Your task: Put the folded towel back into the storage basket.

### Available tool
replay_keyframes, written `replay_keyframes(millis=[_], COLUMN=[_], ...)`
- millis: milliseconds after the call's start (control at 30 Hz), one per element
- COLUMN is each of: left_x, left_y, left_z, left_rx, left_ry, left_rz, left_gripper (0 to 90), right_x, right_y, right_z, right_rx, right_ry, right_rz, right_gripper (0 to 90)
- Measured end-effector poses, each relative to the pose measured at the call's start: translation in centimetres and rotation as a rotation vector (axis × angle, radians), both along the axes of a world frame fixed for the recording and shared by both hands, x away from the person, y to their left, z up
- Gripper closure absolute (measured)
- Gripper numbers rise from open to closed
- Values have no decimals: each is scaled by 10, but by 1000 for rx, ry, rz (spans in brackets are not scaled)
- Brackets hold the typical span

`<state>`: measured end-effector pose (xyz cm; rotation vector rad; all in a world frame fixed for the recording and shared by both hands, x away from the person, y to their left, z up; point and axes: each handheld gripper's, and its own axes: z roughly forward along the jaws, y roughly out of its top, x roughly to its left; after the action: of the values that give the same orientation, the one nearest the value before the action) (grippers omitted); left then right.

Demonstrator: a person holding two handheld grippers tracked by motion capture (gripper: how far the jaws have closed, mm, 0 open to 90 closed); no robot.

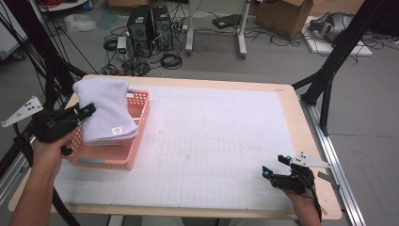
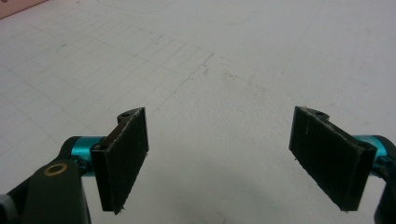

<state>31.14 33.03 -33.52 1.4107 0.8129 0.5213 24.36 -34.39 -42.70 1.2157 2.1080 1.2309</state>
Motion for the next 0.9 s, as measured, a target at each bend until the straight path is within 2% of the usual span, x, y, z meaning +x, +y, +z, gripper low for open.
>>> replay_keyframes(millis=[200, 367, 633, 900], left_x=[3, 6, 4, 1], left_y=[2, 4, 17, 29], left_z=[-9, -15, -21, -25], left_rx=[-12, 1, -26, -28], left_ry=[19, 37, 52, 68], left_rz=[6, 11, 40, 64], left_gripper=[724, 723, 723, 723], right_x=[-1, -1, -1, -1], right_y=[3, 2, 3, 5], right_z=[0, 0, -1, -1], right_rx=[-8, -12, -16, -18], right_ry=[6, 8, 11, 11], right_rz=[5, 1, 3, 5], right_gripper=[187, 187, 186, 186])
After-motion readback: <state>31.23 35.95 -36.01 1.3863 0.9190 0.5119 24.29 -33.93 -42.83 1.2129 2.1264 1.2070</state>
